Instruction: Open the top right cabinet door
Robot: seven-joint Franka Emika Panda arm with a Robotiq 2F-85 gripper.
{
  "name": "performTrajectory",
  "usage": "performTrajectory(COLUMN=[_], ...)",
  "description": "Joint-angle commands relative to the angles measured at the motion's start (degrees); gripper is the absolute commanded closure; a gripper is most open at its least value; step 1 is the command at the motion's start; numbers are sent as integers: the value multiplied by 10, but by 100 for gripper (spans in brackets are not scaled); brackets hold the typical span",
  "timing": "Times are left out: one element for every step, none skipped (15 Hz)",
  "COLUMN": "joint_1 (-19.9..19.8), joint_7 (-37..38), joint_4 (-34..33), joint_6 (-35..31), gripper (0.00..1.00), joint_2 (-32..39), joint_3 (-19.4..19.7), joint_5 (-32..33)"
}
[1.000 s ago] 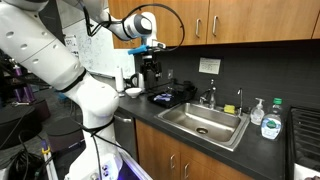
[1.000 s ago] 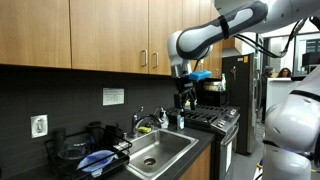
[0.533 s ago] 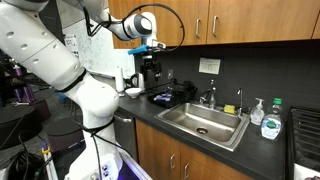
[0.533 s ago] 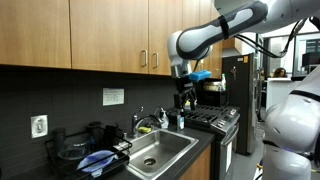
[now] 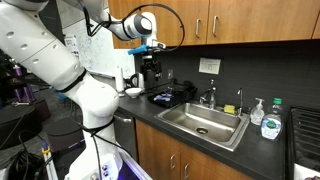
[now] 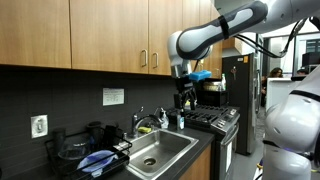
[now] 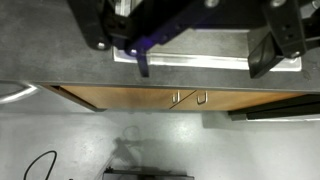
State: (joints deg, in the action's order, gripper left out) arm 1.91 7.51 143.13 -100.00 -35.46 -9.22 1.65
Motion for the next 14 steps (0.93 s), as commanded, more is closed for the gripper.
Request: performTrajectory(joint_1=[9,9,9,9,9,9,10,12,15,21,26,31,38,45], joint_7=[4,4,4,4,4,4,1,-3,-6,-16,-23,-32,-43,-54], joint_4=[-1,-1,-1,-1,-1,-1,-4,-8,-8,-7,-6,-4,0,5], joint_6=[1,1,1,1,1,1,1,-2,-10,-25,-41,-58,-79,-102], gripper=[0,0,0,0,0,0,0,0,0,0,0,0,0,0], joint_2=[1,1,1,1,1,1,6,12,12,10,6,1,-6,-15], joint_3=[7,7,7,7,7,7,10,13,15,21,25,31,38,46], joint_5=[4,4,4,4,4,4,-1,-8,-13,-21,-30,-40,-57,-76])
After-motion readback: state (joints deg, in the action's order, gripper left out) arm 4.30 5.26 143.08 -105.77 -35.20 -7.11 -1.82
